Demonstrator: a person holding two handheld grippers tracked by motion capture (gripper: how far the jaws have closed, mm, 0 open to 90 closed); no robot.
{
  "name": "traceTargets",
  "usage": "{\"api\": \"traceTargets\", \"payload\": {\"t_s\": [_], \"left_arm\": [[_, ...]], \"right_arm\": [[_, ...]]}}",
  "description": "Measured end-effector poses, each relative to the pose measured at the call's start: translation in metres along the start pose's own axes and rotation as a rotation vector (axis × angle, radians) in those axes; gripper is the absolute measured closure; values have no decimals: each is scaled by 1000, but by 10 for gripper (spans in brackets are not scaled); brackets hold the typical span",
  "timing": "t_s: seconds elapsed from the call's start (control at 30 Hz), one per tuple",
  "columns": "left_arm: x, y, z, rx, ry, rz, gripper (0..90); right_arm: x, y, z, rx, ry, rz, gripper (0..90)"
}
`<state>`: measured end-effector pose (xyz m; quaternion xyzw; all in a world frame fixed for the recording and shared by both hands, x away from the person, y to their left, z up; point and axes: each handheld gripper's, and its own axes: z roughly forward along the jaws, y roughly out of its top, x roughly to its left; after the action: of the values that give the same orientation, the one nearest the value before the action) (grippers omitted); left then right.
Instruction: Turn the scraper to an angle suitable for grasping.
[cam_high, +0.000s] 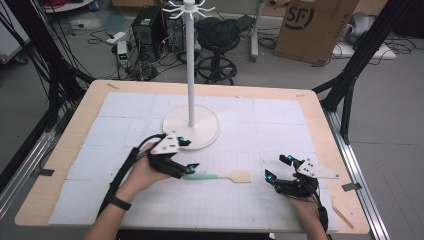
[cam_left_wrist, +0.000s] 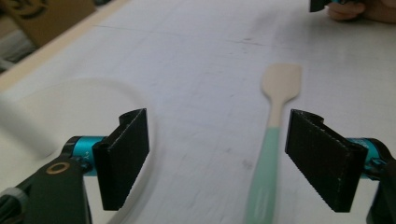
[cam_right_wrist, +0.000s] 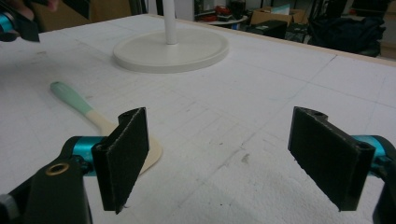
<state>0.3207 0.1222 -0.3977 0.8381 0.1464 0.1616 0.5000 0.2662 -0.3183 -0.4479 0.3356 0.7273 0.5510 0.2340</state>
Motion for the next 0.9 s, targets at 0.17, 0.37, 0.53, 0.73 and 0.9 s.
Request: {"api": "traceTargets", "payload": {"t_s": [0.17, 0.37, 0.53, 0.73, 0.9], "left_arm": [[14, -39, -49, -74, 156, -73, 177], [20, -87, -86, -111, 322, -170, 161], [20, -112, -104, -155, 376, -227, 152], [20, -115, -110, -208, 386, -246, 148], [19, -117, -113, -242, 394, -250, 149]], "right_arm": [[0, 0, 0, 2, -4, 9, 195], [-1, 0, 0, 1, -4, 22, 195], [-2, 0, 0, 4, 0, 28, 195], [-3, 0, 0, 4, 0, 27, 195], [-1, 0, 0, 8, -2, 15, 195]]}}
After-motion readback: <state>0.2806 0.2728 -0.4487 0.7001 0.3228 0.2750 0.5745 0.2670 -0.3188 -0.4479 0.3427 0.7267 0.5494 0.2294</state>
